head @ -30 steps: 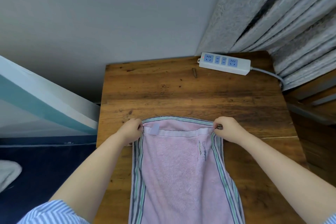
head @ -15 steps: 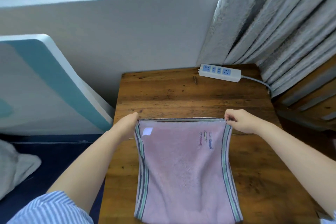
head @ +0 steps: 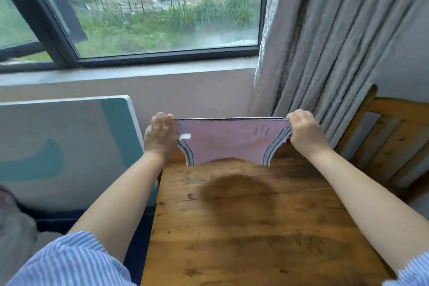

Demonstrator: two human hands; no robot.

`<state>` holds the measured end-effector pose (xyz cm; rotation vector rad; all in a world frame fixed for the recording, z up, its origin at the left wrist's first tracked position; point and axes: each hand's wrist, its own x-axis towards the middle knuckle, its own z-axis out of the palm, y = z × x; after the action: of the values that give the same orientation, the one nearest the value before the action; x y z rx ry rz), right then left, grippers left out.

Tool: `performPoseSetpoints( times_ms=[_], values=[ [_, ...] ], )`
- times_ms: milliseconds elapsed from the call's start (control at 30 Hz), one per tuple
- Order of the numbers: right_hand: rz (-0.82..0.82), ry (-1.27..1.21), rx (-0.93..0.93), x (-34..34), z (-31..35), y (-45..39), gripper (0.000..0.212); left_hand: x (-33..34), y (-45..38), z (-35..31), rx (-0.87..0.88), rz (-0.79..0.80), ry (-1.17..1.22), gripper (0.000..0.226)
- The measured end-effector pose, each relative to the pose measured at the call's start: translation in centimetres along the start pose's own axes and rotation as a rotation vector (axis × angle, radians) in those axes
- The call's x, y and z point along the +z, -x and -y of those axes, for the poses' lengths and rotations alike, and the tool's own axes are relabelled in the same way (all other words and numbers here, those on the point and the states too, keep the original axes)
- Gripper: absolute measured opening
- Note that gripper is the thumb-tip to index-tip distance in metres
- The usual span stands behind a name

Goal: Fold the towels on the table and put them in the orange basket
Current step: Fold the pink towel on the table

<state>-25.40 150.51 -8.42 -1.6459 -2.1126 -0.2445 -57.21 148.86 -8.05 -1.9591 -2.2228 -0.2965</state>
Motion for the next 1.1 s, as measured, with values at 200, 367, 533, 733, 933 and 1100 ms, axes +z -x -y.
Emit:
performPoseSetpoints(
  times_ms=[200,367,533,733,933,1100],
  values=[
    [0.011,0.027,0.158,-3.0,0.5,1.6,0.031,-1.5,2.8,-0.2,0.113,0.054,-0.239,0.026],
    [0.053,0.061,0.153,-4.3,1.0,1.6,0.028,-2.7,3.0,0.5,0.136,-0.022,-0.233,0.028],
    [0.190,0.055,0.132,-3.8,1.1,1.7,0.023,-2.3,2.5,0.9,0.103,0.126,-0.220,0.031],
    [0.259,-0.134,0.257,-1.1,0.9,-0.6,0.030,-1.6,0.7,-0.2,-0.055,0.225,-0.016,0.028],
    [-0.008,-0.332,0.278,-0.4,0.9,-2.8,0.031,-1.2,-0.5,-0.4,-0.160,-0.060,0.294,0.020],
    [-0.024,-0.331,0.136,1.8,0.4,-0.2,0.023,2.0,1.2,1.5,-0.116,-0.056,0.248,0.022]
  ],
)
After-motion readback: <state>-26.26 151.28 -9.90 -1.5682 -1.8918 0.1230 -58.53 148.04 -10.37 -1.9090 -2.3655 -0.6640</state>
